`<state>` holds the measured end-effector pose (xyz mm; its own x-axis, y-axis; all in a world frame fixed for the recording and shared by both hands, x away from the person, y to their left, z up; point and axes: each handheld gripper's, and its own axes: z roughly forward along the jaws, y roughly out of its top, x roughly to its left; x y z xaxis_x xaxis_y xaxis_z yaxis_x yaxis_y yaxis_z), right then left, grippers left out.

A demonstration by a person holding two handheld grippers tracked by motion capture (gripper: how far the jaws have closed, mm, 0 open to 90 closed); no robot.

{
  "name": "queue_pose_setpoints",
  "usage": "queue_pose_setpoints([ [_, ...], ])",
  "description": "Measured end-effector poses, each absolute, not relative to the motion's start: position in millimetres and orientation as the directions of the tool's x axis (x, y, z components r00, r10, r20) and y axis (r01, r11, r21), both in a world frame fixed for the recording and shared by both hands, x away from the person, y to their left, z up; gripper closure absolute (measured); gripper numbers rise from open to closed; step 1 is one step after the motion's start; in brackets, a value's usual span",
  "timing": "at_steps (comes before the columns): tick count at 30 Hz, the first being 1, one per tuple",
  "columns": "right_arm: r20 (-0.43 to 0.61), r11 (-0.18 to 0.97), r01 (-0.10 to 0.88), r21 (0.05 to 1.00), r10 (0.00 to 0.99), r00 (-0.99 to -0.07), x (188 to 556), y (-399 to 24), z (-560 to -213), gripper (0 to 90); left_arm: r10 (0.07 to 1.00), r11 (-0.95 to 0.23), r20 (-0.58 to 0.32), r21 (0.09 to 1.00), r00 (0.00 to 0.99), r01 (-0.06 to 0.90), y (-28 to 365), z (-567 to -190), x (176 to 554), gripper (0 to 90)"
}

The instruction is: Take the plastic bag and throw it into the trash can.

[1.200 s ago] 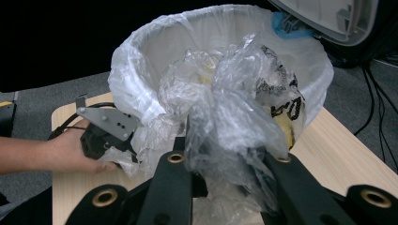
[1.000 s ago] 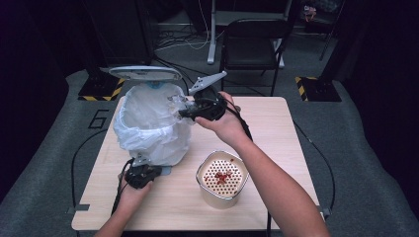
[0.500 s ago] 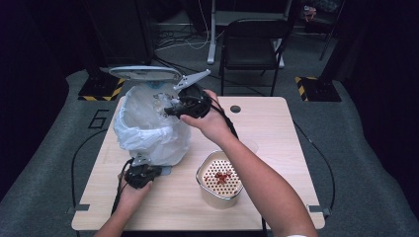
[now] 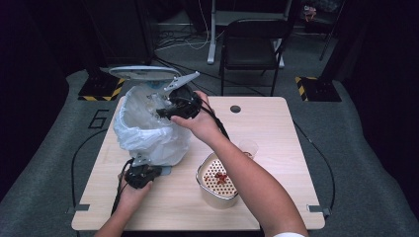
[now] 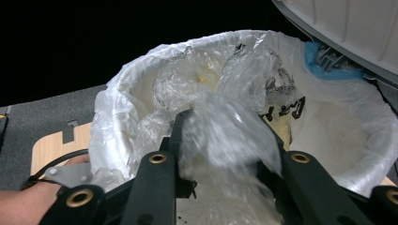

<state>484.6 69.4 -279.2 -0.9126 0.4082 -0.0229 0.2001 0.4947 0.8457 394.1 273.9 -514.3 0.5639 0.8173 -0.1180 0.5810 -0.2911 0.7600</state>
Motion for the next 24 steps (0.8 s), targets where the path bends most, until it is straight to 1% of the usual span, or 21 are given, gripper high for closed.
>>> queue_pose_setpoints([
  [1, -0.020, 0.495, 0.205, 0.845, 0.411, -0.911, 485.2, 70.6, -280.3, 65.2, 0.814, -0.293, -0.121, 0.760, 0.568, 0.581, 274.1, -514.2, 394.0, 90.0],
  [2, -0.019, 0.496, 0.211, 0.842, 0.418, -0.908, 485.9, 71.9, -281.5, 61.0, 0.814, -0.292, -0.122, 0.759, 0.567, 0.582, 274.1, -514.2, 393.9, 90.0],
  [4, -0.023, 0.498, 0.221, 0.838, 0.436, -0.899, 488.0, 74.6, -285.1, 49.3, 0.817, -0.293, -0.117, 0.759, 0.565, 0.581, 274.0, -514.2, 394.0, 90.0],
  [5, -0.026, 0.499, 0.226, 0.836, 0.448, -0.893, 488.8, 75.1, -286.2, 44.9, 0.818, -0.290, -0.118, 0.761, 0.563, 0.581, 273.8, -514.4, 394.1, 90.0],
  [7, -0.026, 0.492, 0.237, 0.838, 0.470, -0.882, 488.7, 74.6, -287.0, 38.5, 0.818, -0.294, -0.115, 0.758, 0.563, 0.582, 273.9, -514.1, 393.9, 90.0],
  [9, -0.009, 0.481, 0.252, 0.840, 0.476, -0.879, 489.2, 72.7, -286.6, 34.7, 0.818, -0.295, -0.114, 0.758, 0.564, 0.582, 273.9, -514.1, 393.9, 90.0],
  [16, 0.004, 0.491, 0.263, 0.831, 0.467, -0.884, 489.4, 61.7, -285.6, 33.7, 0.818, -0.295, -0.114, 0.758, 0.564, 0.581, 273.9, -514.0, 394.0, 90.0],
  [18, 0.009, 0.488, 0.271, 0.830, 0.474, -0.880, 487.8, 57.6, -284.8, 34.3, 0.817, -0.291, -0.118, 0.761, 0.565, 0.580, 273.9, -514.3, 394.1, 90.0],
  [24, 0.009, 0.460, 0.254, 0.851, 0.471, -0.882, 483.3, 45.3, -280.8, 38.8, 0.818, -0.291, -0.117, 0.760, 0.564, 0.581, 273.8, -514.3, 394.1, 90.0],
])
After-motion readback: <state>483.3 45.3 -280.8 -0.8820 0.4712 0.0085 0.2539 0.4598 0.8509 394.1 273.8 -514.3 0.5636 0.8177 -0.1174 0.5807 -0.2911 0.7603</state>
